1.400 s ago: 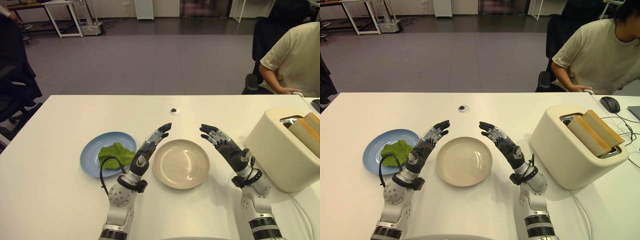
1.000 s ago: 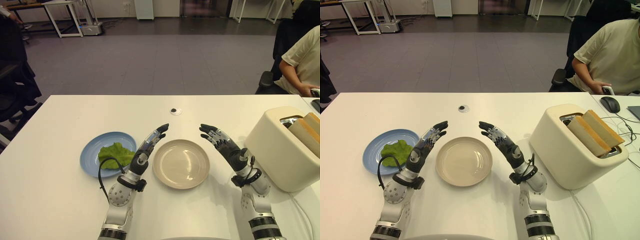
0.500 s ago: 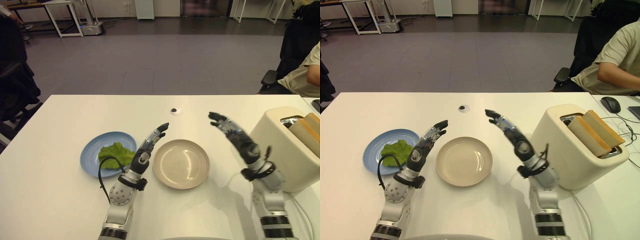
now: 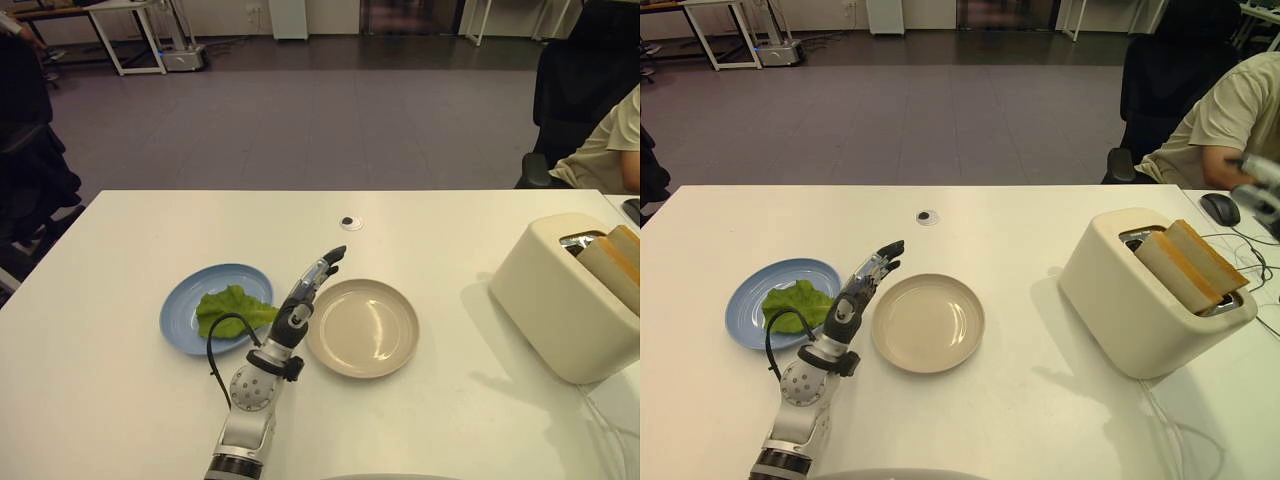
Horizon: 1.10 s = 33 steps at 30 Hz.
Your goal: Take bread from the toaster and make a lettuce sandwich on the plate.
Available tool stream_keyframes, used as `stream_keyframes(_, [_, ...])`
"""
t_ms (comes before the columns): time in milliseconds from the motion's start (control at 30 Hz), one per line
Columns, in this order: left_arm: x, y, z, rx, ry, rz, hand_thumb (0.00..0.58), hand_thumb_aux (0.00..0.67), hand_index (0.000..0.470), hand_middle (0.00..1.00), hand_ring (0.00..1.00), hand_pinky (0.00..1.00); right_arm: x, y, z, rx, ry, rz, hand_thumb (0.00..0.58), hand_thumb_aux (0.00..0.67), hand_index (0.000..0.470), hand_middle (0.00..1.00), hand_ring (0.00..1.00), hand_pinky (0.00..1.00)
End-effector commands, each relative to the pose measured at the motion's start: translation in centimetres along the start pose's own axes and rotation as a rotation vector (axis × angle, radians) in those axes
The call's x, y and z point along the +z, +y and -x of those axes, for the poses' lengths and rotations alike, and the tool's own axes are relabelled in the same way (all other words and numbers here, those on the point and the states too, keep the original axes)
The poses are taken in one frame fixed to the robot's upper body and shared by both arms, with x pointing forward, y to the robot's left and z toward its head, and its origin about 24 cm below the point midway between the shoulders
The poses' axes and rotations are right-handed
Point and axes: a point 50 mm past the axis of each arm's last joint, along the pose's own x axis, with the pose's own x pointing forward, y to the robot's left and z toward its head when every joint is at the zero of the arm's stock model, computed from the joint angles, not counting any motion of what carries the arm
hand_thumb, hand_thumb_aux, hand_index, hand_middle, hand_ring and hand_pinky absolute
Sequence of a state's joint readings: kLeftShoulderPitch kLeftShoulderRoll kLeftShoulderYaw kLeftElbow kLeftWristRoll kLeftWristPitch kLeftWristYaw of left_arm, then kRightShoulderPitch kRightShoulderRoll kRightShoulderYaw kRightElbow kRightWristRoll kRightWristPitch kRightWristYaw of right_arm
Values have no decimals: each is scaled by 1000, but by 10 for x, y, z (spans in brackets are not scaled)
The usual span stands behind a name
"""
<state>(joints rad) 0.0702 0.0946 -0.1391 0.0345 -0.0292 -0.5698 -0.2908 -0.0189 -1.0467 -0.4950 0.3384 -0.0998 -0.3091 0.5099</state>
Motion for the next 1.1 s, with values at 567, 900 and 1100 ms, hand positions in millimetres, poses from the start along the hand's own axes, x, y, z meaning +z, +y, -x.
stream_keyframes(567, [-7,6,-1,9,13,-18,0,0,0,0,0,0,-14,25,-15,91,-10,18,580,670,470,0,0,0])
stream_keyframes(900, [-6,10,5,28,13,-32,0,0,0,0,0,0,70,-69,-11,-339,-389,-272,580,670,470,0,0,0])
stream_keyframes(1100, [-4,17,4,58,-2,-27,0,0,0,0,0,0,131,-25,-27,-178,-612,-217,580,670,470,0,0,0])
